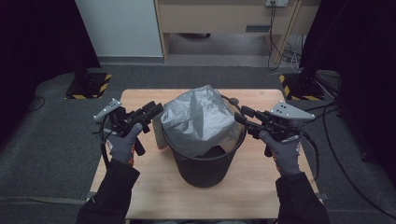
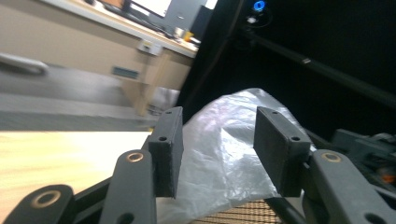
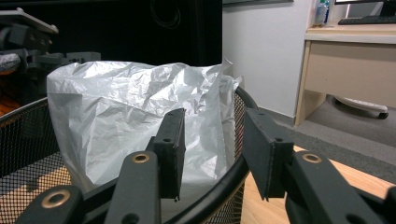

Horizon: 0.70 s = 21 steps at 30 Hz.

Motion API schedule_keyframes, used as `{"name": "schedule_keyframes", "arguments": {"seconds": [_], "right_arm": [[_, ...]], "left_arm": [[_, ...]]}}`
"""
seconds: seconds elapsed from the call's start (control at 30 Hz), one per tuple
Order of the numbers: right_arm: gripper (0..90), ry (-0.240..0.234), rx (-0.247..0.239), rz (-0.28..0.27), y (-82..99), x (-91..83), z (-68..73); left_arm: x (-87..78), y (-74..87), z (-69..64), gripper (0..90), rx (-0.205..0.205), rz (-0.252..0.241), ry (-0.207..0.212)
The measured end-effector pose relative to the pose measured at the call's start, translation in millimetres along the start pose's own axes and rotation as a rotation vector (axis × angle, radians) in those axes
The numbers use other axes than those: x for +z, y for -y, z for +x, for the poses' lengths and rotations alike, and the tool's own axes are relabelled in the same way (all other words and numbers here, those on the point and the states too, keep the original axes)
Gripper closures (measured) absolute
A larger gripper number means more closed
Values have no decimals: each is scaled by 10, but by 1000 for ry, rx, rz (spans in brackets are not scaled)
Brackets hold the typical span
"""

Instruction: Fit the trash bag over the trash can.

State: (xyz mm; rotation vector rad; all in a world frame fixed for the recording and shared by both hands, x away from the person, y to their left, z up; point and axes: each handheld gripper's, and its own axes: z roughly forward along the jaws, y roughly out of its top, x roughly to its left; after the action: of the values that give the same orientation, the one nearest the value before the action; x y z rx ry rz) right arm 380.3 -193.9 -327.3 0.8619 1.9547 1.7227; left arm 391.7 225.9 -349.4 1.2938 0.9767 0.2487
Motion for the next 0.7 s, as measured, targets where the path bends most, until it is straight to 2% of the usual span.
{"name": "schedule_keyframes", "arguments": {"seconds": [0.13, 0.27, 0.37, 0.5, 0.57, 0.67, 0.7], "right_arm": [[585, 2, 2, 1, -2, -6, -2], [583, 1, 2, 2, -3, -10, -2], [582, 1, 1, 0, -2, -6, -3], [582, 0, 1, 0, -1, -4, -2], [583, 1, 2, 0, -1, -3, -2], [583, 1, 2, 1, -1, -4, 1], [583, 1, 2, 1, -2, -5, 0]], "left_arm": [[52, 34, -53, 513, 10, 29, 15], [71, 47, -84, 518, 28, 46, 5], [99, 80, -97, 545, 19, 63, 2], [103, 80, -112, 596, 15, 67, 16], [100, 76, -128, 671, 17, 70, 22], [82, 63, -184, 708, 51, 64, -11], [82, 63, -184, 727, 51, 64, -11]]}}
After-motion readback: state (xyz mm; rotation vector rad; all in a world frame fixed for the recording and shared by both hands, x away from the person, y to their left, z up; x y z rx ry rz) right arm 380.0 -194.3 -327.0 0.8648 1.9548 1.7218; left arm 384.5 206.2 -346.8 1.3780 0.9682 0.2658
